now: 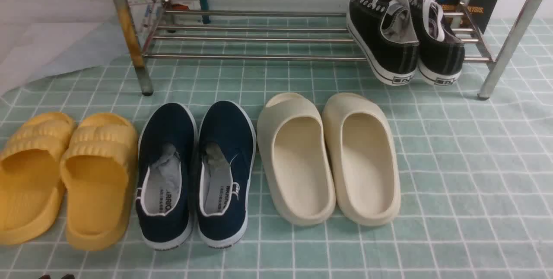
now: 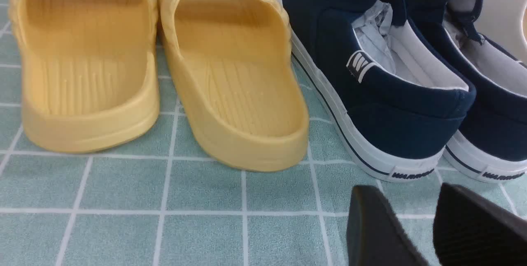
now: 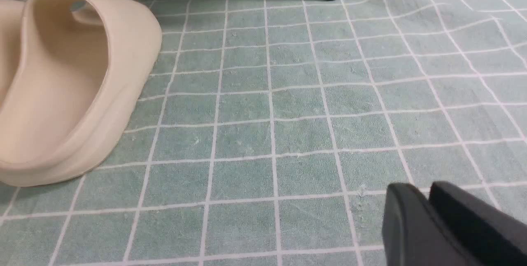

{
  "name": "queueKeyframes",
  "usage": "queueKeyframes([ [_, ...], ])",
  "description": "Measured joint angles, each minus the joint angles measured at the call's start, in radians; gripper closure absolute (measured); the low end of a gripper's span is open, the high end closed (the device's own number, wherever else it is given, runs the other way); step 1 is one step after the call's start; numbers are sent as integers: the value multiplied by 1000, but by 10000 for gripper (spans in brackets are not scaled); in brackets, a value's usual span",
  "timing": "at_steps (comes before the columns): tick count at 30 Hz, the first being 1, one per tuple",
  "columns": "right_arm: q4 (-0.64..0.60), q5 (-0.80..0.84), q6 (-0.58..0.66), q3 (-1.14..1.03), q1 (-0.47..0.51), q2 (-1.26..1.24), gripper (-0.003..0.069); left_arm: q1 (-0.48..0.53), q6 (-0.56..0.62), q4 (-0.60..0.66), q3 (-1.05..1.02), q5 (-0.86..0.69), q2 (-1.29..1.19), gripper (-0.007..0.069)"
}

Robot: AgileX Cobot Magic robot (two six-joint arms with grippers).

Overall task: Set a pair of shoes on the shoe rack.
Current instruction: Use the left arm to grab the shoe closest to it

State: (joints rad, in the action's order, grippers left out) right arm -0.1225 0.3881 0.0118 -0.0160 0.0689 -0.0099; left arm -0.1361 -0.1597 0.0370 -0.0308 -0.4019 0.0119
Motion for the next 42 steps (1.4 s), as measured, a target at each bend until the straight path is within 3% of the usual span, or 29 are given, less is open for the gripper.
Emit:
queueKeyframes([
  [34,0,0,-1,0,0,0,510,0,0,0,0,5,0,386],
  [37,0,0,-1,0,0,0,506,0,1,0,0,37,0,386],
  [42,0,0,-1,0,0,0,496,0,1,-3,0,301,0,386],
])
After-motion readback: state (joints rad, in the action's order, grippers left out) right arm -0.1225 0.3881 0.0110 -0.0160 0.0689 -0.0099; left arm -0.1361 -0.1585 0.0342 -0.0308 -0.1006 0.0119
